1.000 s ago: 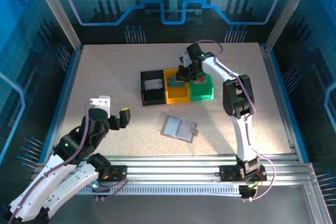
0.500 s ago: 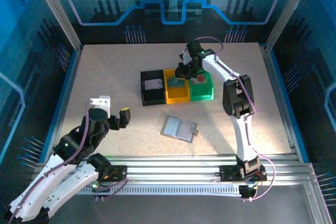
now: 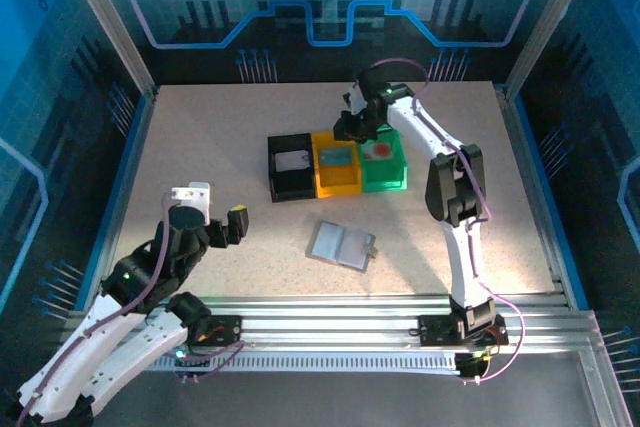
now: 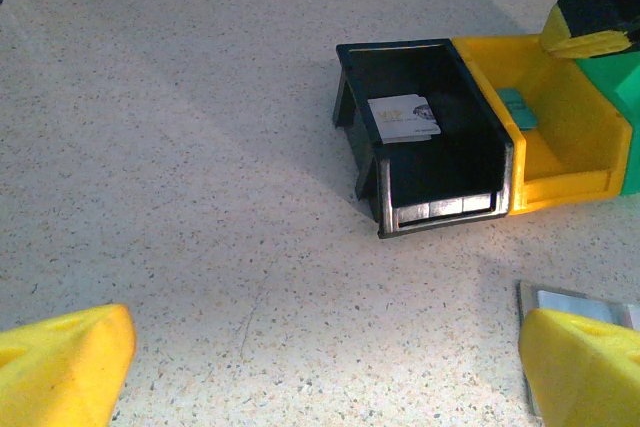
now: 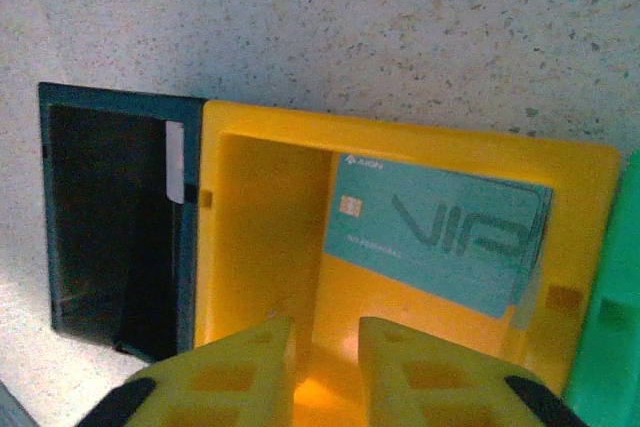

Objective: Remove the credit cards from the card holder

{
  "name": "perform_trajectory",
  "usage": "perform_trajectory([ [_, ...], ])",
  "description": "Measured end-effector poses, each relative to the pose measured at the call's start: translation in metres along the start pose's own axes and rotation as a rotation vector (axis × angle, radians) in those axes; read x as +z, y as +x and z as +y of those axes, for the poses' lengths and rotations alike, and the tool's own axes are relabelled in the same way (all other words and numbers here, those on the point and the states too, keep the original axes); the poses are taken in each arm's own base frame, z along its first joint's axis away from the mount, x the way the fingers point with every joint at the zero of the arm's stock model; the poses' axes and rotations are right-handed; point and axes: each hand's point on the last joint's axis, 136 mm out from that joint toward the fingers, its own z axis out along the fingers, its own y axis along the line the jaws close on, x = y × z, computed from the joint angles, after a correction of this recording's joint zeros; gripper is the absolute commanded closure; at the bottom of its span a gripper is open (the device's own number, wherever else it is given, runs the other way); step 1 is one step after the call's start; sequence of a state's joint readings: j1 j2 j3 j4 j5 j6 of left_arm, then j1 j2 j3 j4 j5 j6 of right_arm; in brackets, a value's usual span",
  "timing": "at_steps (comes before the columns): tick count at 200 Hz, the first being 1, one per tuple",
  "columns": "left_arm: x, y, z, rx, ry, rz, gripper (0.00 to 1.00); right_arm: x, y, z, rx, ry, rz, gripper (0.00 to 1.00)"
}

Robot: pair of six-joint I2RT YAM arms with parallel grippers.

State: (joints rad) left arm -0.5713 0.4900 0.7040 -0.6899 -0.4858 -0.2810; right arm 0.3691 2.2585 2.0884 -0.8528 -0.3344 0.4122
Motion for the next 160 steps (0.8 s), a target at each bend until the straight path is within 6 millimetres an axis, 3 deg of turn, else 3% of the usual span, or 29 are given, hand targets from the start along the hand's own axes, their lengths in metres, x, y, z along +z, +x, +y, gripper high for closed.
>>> perform_trajectory([
  [17,0.001,0.001,0.000,0.001,0.000,0.004,0.01,-0.024,0.004,0.013,-0.038,0.001,-0.036,0.65],
  [38,0.004,0.004,-0.002,0.009,0.003,0.025,0.01,-0.072,0.021,0.046,-0.105,-0.026,-0.112,0.57],
  [60,0.009,0.009,-0.007,0.023,0.017,0.061,0.01,-0.126,0.052,0.077,-0.178,-0.080,-0.215,0.50],
  [80,0.011,0.013,-0.015,0.032,0.046,0.100,0.01,-0.154,0.082,0.079,-0.202,-0.110,-0.280,0.42],
  [95,0.013,0.014,-0.022,0.044,0.075,0.127,0.01,-0.158,0.103,0.070,-0.197,-0.107,-0.290,0.35],
  [114,0.014,0.014,-0.031,0.057,0.111,0.162,0.01,-0.147,0.134,0.051,-0.172,-0.093,-0.266,0.26],
  [160,0.013,0.016,-0.048,0.061,0.181,0.239,0.01,-0.128,0.193,0.023,-0.135,-0.068,-0.214,0.14],
])
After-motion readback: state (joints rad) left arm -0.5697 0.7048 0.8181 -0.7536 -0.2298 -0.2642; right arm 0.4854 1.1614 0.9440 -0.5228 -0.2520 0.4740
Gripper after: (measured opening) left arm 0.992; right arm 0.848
